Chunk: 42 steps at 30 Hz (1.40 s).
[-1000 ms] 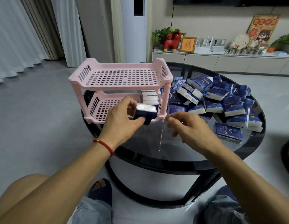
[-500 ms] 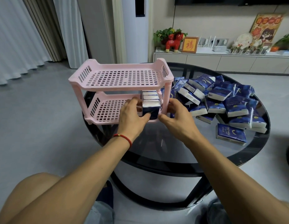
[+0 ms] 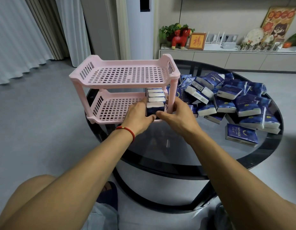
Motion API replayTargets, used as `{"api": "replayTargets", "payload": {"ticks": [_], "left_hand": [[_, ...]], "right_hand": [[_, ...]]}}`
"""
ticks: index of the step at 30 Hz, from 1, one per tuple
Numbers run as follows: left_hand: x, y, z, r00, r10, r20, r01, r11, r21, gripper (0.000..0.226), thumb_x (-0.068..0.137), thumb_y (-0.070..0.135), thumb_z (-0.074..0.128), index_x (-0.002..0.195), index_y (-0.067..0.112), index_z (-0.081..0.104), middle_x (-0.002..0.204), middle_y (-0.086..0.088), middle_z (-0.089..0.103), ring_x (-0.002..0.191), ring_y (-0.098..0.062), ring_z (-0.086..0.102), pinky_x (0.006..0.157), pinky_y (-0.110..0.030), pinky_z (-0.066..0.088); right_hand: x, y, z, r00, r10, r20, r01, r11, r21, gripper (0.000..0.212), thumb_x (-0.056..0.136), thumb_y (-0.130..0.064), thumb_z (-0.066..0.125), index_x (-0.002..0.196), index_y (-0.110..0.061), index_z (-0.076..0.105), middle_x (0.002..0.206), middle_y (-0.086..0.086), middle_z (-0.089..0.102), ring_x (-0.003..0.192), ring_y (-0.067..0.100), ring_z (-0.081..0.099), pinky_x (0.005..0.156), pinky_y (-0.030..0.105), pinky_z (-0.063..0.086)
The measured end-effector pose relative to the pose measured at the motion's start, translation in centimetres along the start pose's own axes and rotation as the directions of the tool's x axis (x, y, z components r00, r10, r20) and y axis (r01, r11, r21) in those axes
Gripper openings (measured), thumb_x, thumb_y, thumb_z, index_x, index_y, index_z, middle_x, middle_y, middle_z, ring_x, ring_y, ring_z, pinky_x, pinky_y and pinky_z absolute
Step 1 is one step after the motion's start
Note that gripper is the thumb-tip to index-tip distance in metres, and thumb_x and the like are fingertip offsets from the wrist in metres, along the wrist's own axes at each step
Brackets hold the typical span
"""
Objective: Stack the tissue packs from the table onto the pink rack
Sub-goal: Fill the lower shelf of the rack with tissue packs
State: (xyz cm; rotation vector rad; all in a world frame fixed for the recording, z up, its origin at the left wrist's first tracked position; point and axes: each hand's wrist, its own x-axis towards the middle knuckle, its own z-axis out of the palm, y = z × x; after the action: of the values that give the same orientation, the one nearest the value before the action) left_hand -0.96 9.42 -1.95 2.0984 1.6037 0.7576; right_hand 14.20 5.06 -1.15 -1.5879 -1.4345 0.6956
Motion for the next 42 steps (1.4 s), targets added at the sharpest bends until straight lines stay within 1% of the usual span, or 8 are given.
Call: {"api": "replayTargets", "payload": {"ticks": [11,14,19,26,31,35,39,42], "left_hand": [[1.4,-0.5,-1.2,0.981,0.031,0.192,-0.021,0.998,-0.057,0.076,0.087,0.022,0.079,0.152,0.026,0.039,0.139,-0.003,0.061,0.124,-0.024,0.06,0.11,-0.037,0.046],[1.7,-1.0,-1.6,0.981,0.043,0.191,-0.031,0.997,-0.068,0.081,0.081,0.026,0.085,0.15,0.026,0.043,0.135,-0.001,0.064,0.119,-0.023,0.064,0.108,-0.042,0.05],[2.1,-1.4,-1.6,0.988,0.068,0.139,-0.066,0.998,-0.017,0.081,0.073,0.036,0.089,0.144,0.025,0.051,0.128,0.0,0.069,0.112,-0.021,0.066,0.105,-0.043,0.052],[2.1,-1.0,-1.6,0.992,0.064,0.111,-0.063,0.998,-0.009,0.076,0.072,0.032,0.091,0.139,0.021,0.058,0.121,0.0,0.071,0.107,-0.018,0.065,0.095,-0.028,0.048],[2.0,-0.7,-1.9,0.989,0.089,0.122,-0.084,0.996,-0.039,0.075,0.072,0.03,0.091,0.139,0.023,0.058,0.117,0.002,0.071,0.102,-0.015,0.063,0.091,-0.024,0.045],[2.0,-0.9,-1.7,0.99,0.078,0.119,-0.073,0.996,-0.041,0.076,0.07,0.033,0.092,0.138,0.024,0.059,0.12,0.002,0.073,0.108,-0.019,0.067,0.099,-0.033,0.053],[1.5,-0.9,-1.6,0.99,0.049,0.133,-0.038,0.995,-0.088,0.079,0.068,0.03,0.094,0.138,0.023,0.058,0.12,0.004,0.071,0.109,-0.017,0.066,0.104,-0.035,0.051],[0.8,-0.6,-2.2,0.987,0.0,0.16,0.007,0.999,-0.043,0.082,0.069,0.031,0.094,0.139,0.02,0.055,0.124,0.002,0.069,0.111,-0.019,0.065,0.106,-0.04,0.051]], "right_hand": [[1.1,0.1,-0.2,0.999,0.041,0.032,-0.044,0.995,0.089,0.027,0.079,-0.017,0.083,0.102,-0.023,0.069,0.091,-0.005,0.076,0.087,0.015,0.073,0.088,0.044,0.061],[1.1,0.0,-0.4,0.999,0.027,0.039,-0.031,0.994,0.104,0.032,0.081,-0.015,0.084,0.1,-0.033,0.064,0.09,-0.01,0.074,0.088,0.011,0.073,0.089,0.039,0.061],[0.8,0.2,0.0,0.999,0.029,-0.025,-0.027,0.997,0.072,0.035,0.081,-0.018,0.084,0.111,-0.024,0.068,0.09,-0.013,0.071,0.095,0.014,0.071,0.093,0.041,0.058],[0.8,0.6,0.6,0.992,0.013,-0.127,-0.016,1.0,-0.017,0.027,0.079,-0.022,0.085,0.101,-0.018,0.069,0.09,-0.007,0.074,0.088,0.016,0.071,0.086,0.043,0.059],[0.8,0.3,0.2,0.997,0.019,-0.078,-0.021,1.0,-0.021,0.029,0.08,-0.019,0.085,0.102,-0.02,0.067,0.092,-0.005,0.073,0.087,0.015,0.071,0.087,0.04,0.06],[0.1,0.2,-0.8,1.0,-0.001,-0.01,0.0,0.999,-0.051,0.043,0.082,-0.018,0.083,0.12,-0.021,0.063,0.103,-0.007,0.071,0.092,0.011,0.067,0.082,0.027,0.055],[-1.1,0.1,-4.0,0.997,-0.059,-0.05,0.05,0.985,-0.167,0.045,0.087,-0.014,0.075,0.13,-0.022,0.063,0.111,-0.01,0.067,0.097,0.007,0.063,0.085,0.025,0.052],[-2.5,1.0,-7.2,0.985,-0.103,-0.138,0.044,0.925,-0.376,0.033,0.088,-0.012,0.071,0.121,-0.019,0.069,0.114,-0.003,0.072,0.102,0.014,0.065,0.09,0.036,0.056]]}}
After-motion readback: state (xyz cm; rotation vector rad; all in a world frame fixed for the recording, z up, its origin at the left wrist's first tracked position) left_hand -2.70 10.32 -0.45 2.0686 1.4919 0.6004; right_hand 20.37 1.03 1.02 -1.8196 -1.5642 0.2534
